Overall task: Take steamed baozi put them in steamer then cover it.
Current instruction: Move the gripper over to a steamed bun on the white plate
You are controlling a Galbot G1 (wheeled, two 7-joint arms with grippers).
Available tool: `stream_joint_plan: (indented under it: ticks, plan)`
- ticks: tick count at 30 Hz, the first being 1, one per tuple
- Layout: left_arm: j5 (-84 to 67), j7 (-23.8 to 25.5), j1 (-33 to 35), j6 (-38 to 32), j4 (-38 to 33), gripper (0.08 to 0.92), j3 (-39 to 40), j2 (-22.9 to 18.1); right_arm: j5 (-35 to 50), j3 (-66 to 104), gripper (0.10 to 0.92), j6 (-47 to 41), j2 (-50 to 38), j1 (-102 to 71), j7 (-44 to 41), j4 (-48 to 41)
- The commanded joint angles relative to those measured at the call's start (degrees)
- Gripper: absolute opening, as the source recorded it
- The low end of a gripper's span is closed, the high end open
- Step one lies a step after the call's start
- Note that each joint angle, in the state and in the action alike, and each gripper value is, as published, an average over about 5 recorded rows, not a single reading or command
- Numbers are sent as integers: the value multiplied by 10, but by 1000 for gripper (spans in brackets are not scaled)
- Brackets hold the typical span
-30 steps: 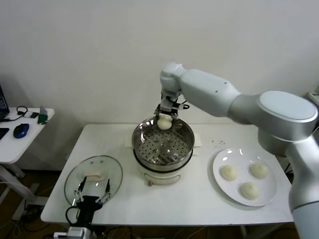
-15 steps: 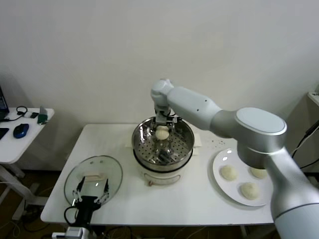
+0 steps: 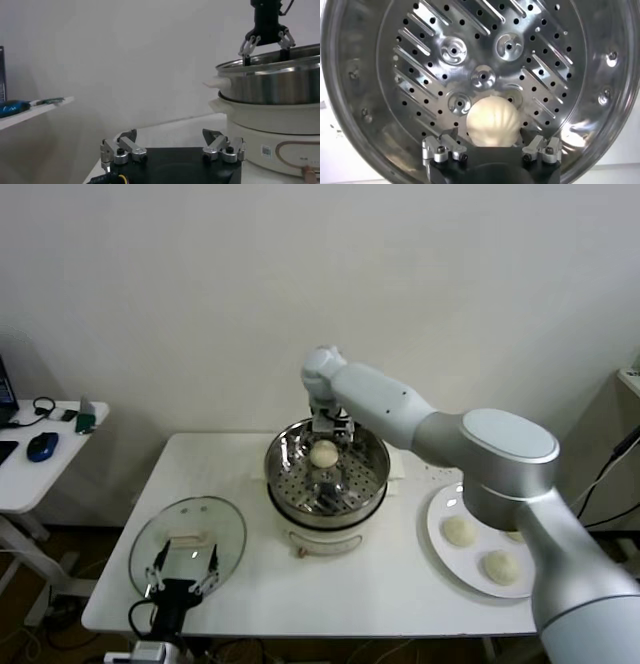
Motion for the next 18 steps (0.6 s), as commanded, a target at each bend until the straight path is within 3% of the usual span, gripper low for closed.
stream_joint_plan:
  ticks: [1, 10, 18]
  plan:
    - [1, -1, 2, 0, 0, 823, 0, 0, 13, 17, 823, -10, -33, 23, -20, 58]
    - [3, -1, 6, 0, -5, 823, 1, 1, 183, -34, 823, -126, -177, 116, -12, 207]
    - [2, 0, 9, 3, -22, 823, 4, 4, 448, -179, 823, -419, -387, 228, 61, 358]
